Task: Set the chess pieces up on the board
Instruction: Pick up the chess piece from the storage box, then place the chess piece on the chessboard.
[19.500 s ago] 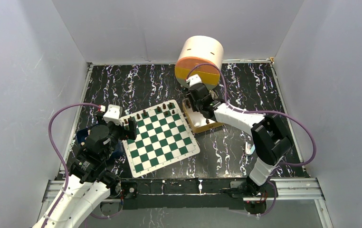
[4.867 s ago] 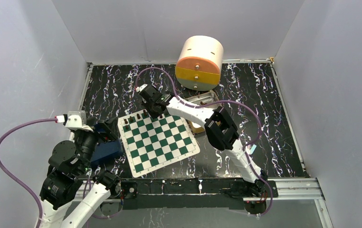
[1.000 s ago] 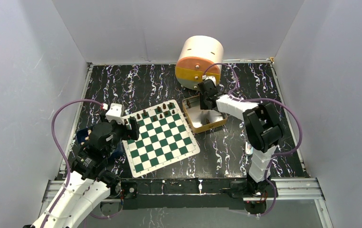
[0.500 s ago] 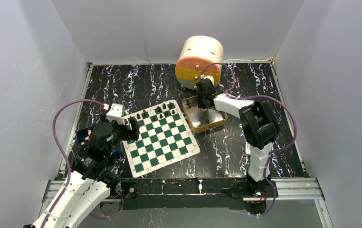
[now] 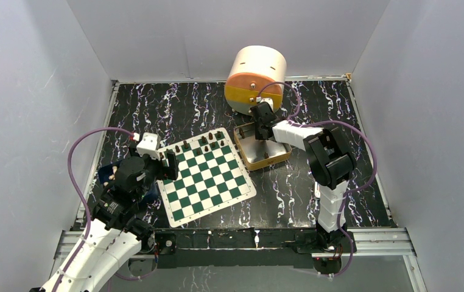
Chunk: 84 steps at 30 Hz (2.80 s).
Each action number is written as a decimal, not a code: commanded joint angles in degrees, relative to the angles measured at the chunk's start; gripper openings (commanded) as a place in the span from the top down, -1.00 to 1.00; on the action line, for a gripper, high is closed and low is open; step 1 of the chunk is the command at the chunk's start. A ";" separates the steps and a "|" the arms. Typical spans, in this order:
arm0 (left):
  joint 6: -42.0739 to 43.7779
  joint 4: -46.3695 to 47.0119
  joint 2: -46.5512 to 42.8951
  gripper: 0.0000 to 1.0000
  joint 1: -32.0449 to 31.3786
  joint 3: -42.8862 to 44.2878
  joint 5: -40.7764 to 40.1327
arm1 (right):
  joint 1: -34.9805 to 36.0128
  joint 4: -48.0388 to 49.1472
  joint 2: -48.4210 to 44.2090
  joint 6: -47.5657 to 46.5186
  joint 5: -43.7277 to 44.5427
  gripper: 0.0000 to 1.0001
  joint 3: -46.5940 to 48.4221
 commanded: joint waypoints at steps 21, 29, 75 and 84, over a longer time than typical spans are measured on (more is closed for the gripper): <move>-5.16 1.22 2.55 -0.57 -0.20 0.74 3.47 | -0.10 -1.12 -14.70 -8.38 -5.70 0.52 -6.23; -22.09 0.35 7.63 -0.35 -0.21 6.51 9.98 | 0.02 5.68 -26.06 -14.44 -27.53 0.55 -10.94; -42.08 7.41 32.29 0.24 -0.06 18.73 47.41 | 18.40 48.94 -47.80 -34.47 -50.47 0.53 -37.43; -42.19 8.56 33.37 0.40 -0.05 19.01 48.66 | 18.42 49.29 -46.77 -34.84 -49.85 0.55 -36.93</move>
